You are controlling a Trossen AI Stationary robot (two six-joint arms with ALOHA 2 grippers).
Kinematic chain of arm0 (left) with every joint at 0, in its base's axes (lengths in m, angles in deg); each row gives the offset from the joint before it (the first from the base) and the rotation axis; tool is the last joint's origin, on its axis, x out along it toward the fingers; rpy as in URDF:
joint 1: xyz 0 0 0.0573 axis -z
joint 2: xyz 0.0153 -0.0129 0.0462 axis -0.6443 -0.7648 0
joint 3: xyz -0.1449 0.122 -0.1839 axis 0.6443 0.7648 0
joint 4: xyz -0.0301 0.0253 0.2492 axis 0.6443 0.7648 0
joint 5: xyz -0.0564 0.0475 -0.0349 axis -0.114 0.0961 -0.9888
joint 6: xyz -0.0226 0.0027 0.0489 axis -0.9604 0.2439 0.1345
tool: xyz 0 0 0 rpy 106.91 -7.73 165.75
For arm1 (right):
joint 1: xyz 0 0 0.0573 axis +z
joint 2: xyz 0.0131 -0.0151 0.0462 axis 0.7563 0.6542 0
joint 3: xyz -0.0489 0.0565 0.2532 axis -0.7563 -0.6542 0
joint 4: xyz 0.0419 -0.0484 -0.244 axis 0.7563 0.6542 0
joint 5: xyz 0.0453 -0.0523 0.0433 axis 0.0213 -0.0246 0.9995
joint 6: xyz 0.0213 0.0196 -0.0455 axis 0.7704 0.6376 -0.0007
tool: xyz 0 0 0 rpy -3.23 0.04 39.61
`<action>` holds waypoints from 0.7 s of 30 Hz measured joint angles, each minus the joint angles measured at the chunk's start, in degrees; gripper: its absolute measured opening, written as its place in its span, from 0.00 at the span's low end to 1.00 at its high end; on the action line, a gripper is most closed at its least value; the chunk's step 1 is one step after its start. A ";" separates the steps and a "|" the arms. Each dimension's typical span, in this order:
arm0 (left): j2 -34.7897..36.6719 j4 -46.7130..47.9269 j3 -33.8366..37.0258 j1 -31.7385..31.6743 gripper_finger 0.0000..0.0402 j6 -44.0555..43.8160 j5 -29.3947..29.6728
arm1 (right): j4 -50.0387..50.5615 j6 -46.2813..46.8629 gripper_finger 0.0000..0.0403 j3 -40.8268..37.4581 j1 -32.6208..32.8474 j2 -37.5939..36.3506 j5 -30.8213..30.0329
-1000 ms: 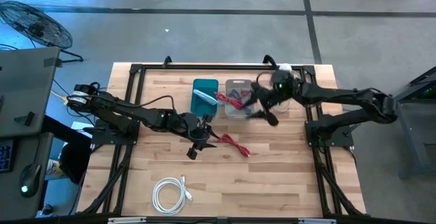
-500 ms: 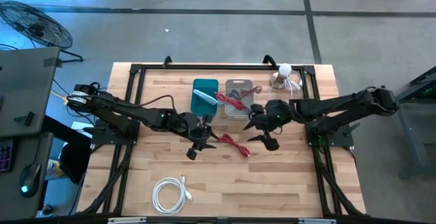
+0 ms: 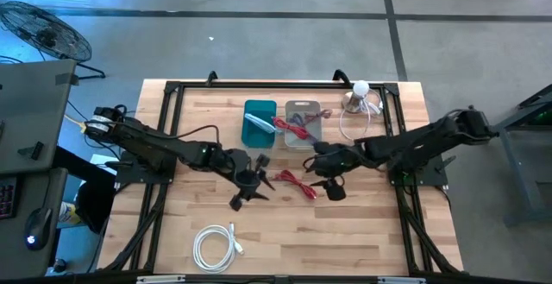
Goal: Pick & Place USB Port
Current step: Put the red charger cable into the white bin
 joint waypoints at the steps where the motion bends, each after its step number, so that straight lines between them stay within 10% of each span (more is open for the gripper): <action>1: 0.51 0.28 0.06 0.21 0.38 0.84 -1.73 | -1.29 -0.28 0.53 0.00 0.26 1.24 0.37; 21: 18.73 24.38 0.00 9.04 0.38 2.34 15.36 | -10.58 3.81 0.52 0.02 -0.52 6.76 -5.73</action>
